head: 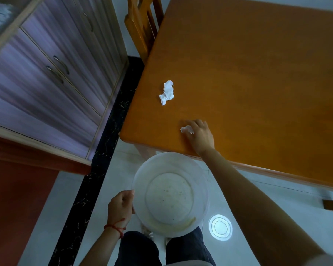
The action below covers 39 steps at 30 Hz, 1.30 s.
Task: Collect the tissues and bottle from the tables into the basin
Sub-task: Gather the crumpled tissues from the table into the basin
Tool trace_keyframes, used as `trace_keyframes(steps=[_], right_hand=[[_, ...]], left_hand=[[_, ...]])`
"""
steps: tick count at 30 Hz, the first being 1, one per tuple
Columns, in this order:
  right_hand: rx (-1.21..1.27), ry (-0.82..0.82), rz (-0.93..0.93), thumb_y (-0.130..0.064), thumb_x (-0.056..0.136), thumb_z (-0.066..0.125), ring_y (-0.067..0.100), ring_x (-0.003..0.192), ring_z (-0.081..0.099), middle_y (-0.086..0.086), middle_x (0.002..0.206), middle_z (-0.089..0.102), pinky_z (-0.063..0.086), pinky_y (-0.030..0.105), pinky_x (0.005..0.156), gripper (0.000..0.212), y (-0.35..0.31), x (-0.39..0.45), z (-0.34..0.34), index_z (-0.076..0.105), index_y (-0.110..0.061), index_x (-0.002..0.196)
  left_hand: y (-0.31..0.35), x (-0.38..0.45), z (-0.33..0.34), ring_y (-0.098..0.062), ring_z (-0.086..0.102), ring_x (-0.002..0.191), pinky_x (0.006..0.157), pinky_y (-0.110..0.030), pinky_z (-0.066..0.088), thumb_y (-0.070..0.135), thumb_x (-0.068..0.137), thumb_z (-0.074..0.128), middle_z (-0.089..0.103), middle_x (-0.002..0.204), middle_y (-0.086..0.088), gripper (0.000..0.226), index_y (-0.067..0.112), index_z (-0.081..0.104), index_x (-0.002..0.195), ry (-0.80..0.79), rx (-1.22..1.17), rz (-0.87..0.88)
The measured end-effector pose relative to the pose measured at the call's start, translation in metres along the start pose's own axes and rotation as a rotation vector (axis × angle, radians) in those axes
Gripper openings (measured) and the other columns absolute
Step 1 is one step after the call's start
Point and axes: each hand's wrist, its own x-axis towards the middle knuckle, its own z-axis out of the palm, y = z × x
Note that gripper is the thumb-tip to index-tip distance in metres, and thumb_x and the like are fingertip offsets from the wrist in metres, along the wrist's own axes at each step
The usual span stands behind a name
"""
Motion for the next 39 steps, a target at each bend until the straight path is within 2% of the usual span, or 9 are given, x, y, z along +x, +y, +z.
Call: trace_keyframes(steps=[7,12,14,19,24,30,34,37,39], right_hand=[[0.205,0.124,0.001,-0.026,0.087,0.06,0.03,0.088,0.056,0.016,0.097,0.061,0.05,0.037,0.07,0.026,-0.001,-0.008,0.005,0.067,-0.004,0.099],[0.282,0.237,-0.097,-0.02,0.082,0.066,0.015,0.069,0.051,0.01,0.081,0.06,0.035,0.011,0.058,0.014,-0.021,-0.048,-0.006,0.067,-0.007,0.087],[0.316,0.222,-0.12,-0.022,0.082,0.066,0.013,0.069,0.051,0.007,0.08,0.06,0.036,0.01,0.057,0.014,-0.029,-0.072,-0.006,0.067,-0.009,0.087],[0.304,0.121,-0.202,-0.033,0.085,0.061,0.008,0.075,0.055,0.004,0.087,0.065,0.049,0.02,0.057,0.023,-0.039,-0.123,0.003,0.067,-0.013,0.092],[0.154,0.07,-0.31,-0.046,0.081,0.059,0.01,0.101,0.054,0.0,0.104,0.07,0.05,0.025,0.081,0.04,-0.039,-0.147,0.006,0.063,-0.017,0.109],[0.142,0.14,-0.191,-0.044,0.085,0.054,0.016,0.107,0.052,0.007,0.112,0.067,0.047,0.033,0.088,0.041,-0.026,-0.152,-0.002,0.062,-0.013,0.111],[0.199,0.09,0.001,-0.06,0.088,0.029,0.023,0.107,0.058,0.009,0.116,0.064,0.05,0.04,0.087,0.063,-0.026,-0.16,-0.01,0.058,-0.012,0.117],[0.235,-0.034,0.079,-0.05,0.091,0.037,0.014,0.094,0.058,0.007,0.116,0.063,0.05,0.031,0.078,0.051,-0.033,-0.164,-0.007,0.053,-0.016,0.125],[0.268,-0.137,0.081,-0.038,0.092,0.045,0.005,0.083,0.055,0.004,0.113,0.064,0.044,0.018,0.069,0.04,-0.044,-0.165,0.0,0.051,-0.018,0.127]], left_hand=[[0.001,-0.001,0.0,-0.031,0.06,0.057,0.065,-0.048,0.057,0.022,0.09,0.05,0.056,0.056,-0.013,0.032,0.006,0.059,0.064,0.006,0.021,-0.005],[0.003,-0.002,0.0,-0.03,0.062,0.059,0.064,-0.046,0.057,0.021,0.09,0.048,0.059,0.059,-0.013,0.028,0.012,0.059,0.066,0.008,0.047,0.0],[0.003,-0.003,0.0,-0.03,0.062,0.06,0.064,-0.046,0.057,0.021,0.091,0.048,0.06,0.06,-0.014,0.028,0.015,0.059,0.066,0.009,0.051,0.002],[0.005,-0.008,0.001,-0.027,0.06,0.059,0.063,-0.044,0.057,0.018,0.091,0.048,0.059,0.06,-0.014,0.028,0.018,0.057,0.064,0.017,0.033,-0.001],[-0.002,-0.012,-0.006,-0.033,0.061,0.061,0.064,-0.047,0.058,0.019,0.091,0.047,0.06,0.064,-0.022,0.03,0.01,0.059,0.065,0.043,-0.007,-0.011],[-0.015,-0.023,-0.021,-0.038,0.063,0.066,0.069,-0.055,0.056,0.019,0.091,0.048,0.06,0.072,-0.034,0.034,-0.007,0.059,0.074,0.113,-0.069,-0.044],[-0.023,-0.035,-0.037,-0.041,0.063,0.07,0.067,-0.055,0.057,0.02,0.09,0.05,0.061,0.075,-0.034,0.032,-0.005,0.06,0.074,0.182,-0.126,-0.053],[-0.031,-0.047,-0.053,-0.033,0.061,0.063,0.064,-0.049,0.057,0.048,0.078,0.052,0.06,0.069,-0.029,0.052,-0.003,0.061,0.072,0.229,-0.171,-0.049],[-0.039,-0.055,-0.063,-0.031,0.061,0.062,0.063,-0.046,0.057,0.052,0.074,0.051,0.061,0.069,-0.027,0.056,-0.003,0.061,0.073,0.26,-0.202,-0.068]])
